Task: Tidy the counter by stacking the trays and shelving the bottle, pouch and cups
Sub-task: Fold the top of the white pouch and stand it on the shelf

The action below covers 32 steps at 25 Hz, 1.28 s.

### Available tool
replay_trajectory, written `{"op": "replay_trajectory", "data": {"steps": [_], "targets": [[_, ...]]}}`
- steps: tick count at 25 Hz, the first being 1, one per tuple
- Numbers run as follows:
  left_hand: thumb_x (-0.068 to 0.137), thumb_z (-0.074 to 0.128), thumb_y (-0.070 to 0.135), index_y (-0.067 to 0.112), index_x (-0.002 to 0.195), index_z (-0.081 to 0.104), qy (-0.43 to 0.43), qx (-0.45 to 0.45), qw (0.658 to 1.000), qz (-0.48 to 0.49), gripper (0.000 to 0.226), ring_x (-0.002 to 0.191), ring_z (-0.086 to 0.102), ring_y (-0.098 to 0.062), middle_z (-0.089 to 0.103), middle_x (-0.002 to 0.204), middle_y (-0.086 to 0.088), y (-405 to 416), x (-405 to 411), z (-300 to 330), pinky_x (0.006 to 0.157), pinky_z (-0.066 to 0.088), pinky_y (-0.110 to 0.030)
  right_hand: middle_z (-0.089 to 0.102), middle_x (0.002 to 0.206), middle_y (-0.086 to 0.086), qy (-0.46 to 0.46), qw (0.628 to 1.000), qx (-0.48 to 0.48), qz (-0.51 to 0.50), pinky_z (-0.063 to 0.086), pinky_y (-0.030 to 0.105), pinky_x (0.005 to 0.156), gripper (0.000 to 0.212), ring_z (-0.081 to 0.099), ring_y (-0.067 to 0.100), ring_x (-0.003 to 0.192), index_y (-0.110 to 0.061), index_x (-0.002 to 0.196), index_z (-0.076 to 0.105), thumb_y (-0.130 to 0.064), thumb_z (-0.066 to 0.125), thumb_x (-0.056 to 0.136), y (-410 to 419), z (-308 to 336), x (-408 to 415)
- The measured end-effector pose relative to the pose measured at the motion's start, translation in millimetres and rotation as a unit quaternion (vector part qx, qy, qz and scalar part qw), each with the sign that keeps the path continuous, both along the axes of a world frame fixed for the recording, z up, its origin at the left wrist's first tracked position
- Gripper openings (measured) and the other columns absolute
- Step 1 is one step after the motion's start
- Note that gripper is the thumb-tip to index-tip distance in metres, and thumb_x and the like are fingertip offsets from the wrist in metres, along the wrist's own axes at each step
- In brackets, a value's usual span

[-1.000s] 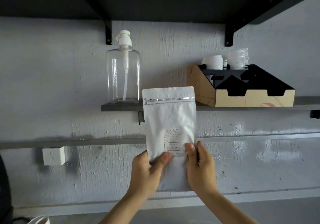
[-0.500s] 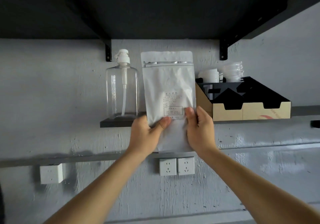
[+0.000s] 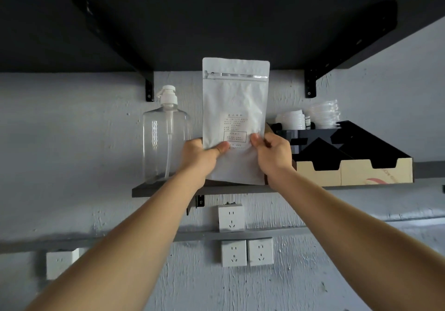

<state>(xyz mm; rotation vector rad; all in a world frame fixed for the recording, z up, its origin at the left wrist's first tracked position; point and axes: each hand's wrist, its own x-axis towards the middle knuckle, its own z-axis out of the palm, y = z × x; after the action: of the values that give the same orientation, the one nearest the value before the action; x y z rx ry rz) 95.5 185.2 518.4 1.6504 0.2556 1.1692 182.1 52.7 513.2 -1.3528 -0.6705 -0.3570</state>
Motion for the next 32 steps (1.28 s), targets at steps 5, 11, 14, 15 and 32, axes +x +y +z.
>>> {"op": "replay_trajectory", "data": {"steps": [5,11,14,15,32], "targets": [[0.08,0.085,0.021,0.01,0.108,0.073,0.011,-0.014,0.999,0.038,0.033,0.082,0.072,-0.024,0.076,0.096,-0.006,8,26,0,0.062,0.056,-0.027,0.07,0.083,0.003,0.036,0.999,0.012,-0.007,0.047,0.025,0.06,0.023,0.062,0.014,0.074,-0.014,0.081,0.071,-0.028,0.061,0.097,20,2,15],[0.09,0.072,0.007,0.016,0.112,0.072,0.034,-0.003,0.998,0.043,0.024,0.071,0.061,-0.004,0.066,0.075,0.015,17,42,-12,0.053,0.046,-0.02,0.056,0.074,-0.002,0.074,0.997,0.031,-0.011,0.038,0.02,0.058,0.023,0.047,0.007,0.065,-0.008,0.086,0.064,-0.018,0.051,0.102,34,5,32],[0.093,0.066,0.005,0.014,0.116,0.068,0.033,-0.002,0.998,0.047,0.025,0.079,0.063,-0.012,0.065,0.081,0.011,15,50,-12,0.057,0.047,-0.022,0.059,0.086,0.009,0.09,0.996,0.008,-0.006,0.04,0.029,0.066,0.026,0.05,0.016,0.073,-0.002,0.093,0.061,-0.015,0.042,0.104,38,1,40],[0.093,0.066,0.005,0.014,0.117,0.067,0.036,0.003,0.998,0.057,0.026,0.078,0.062,-0.012,0.065,0.083,0.01,14,51,-10,0.055,0.044,-0.02,0.06,0.088,0.01,0.09,0.996,-0.003,-0.008,0.042,0.031,0.071,0.025,0.052,0.018,0.077,-0.006,0.09,0.06,-0.015,0.04,0.104,39,0,42],[0.086,0.072,0.008,0.006,0.148,0.031,0.005,0.217,0.958,0.187,0.075,0.131,0.047,-0.03,0.042,0.149,-0.014,-9,33,-10,0.102,0.038,-0.026,0.055,0.137,0.013,-0.034,0.992,-0.108,-0.047,0.051,0.033,0.079,0.047,0.059,0.027,0.112,-0.01,0.139,0.038,-0.02,0.055,0.097,21,-1,25]]}}
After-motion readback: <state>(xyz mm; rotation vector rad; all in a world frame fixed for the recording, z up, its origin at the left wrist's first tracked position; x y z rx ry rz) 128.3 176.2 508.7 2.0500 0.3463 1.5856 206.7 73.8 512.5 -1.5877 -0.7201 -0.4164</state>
